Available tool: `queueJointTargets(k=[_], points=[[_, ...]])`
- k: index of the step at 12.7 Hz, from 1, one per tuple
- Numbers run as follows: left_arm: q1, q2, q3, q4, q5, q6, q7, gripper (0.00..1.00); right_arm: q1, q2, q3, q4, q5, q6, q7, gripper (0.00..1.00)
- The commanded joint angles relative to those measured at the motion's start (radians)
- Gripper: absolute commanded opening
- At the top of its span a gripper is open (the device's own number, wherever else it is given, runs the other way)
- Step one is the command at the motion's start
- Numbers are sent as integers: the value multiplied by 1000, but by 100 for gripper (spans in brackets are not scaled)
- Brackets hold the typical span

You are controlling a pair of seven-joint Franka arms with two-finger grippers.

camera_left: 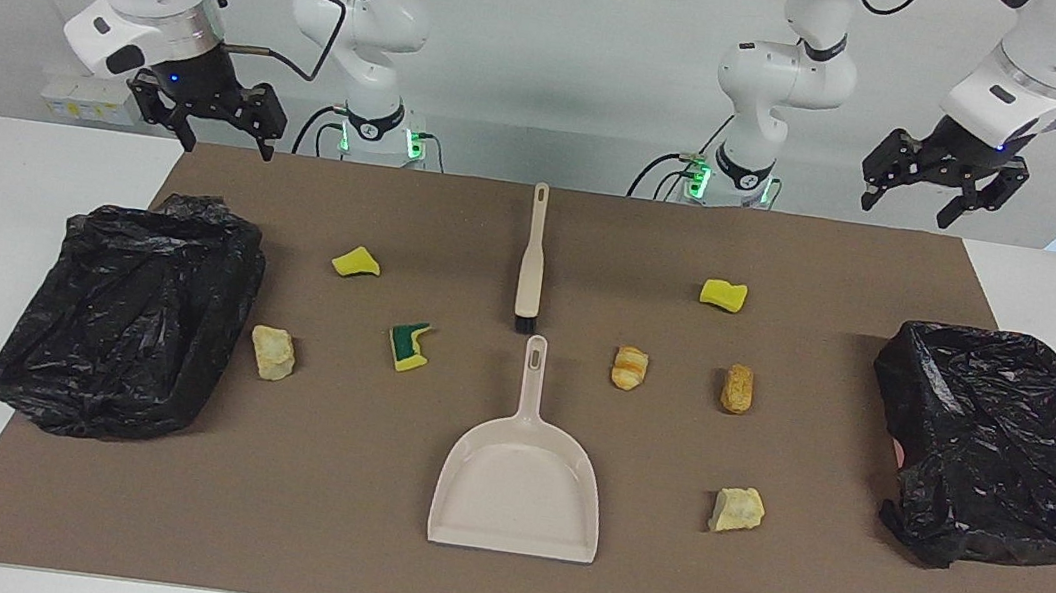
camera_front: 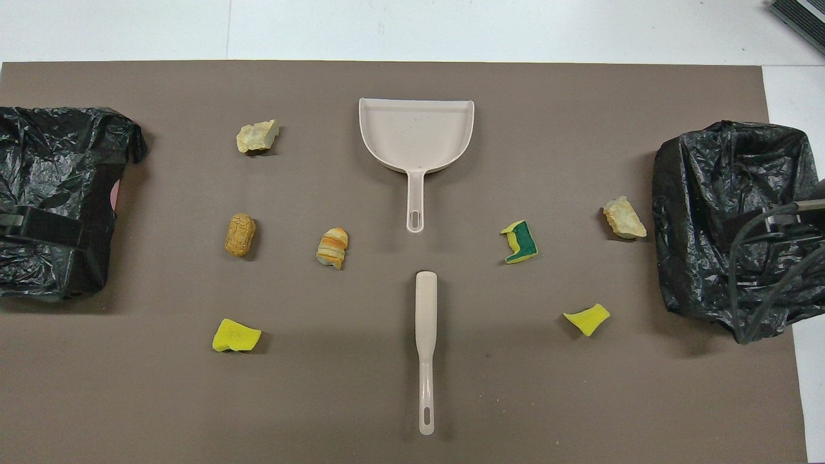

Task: Sweep and dump trash in bin

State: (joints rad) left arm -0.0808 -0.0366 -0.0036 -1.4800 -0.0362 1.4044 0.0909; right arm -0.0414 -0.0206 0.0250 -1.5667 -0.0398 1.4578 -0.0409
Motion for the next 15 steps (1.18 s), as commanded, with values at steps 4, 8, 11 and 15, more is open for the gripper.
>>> queueJointTargets(k=[4,8,11,15], points=[[-2,-14,-6,-9,-4,-2,4,100,-5,-18,-2,-18,23,13,10,100],[-4,-16,-10,-9,-4,-9,3,100,-6,-22,-10,-16,23,-8,9,100],[-4,-16,-10,-11,-4,-9,3,100,9,-22,4,-16,21,-13,9,100],[-8,-16,-15,-9,-5,-9,3,100,60,10,24,-16,37,44,53,100]])
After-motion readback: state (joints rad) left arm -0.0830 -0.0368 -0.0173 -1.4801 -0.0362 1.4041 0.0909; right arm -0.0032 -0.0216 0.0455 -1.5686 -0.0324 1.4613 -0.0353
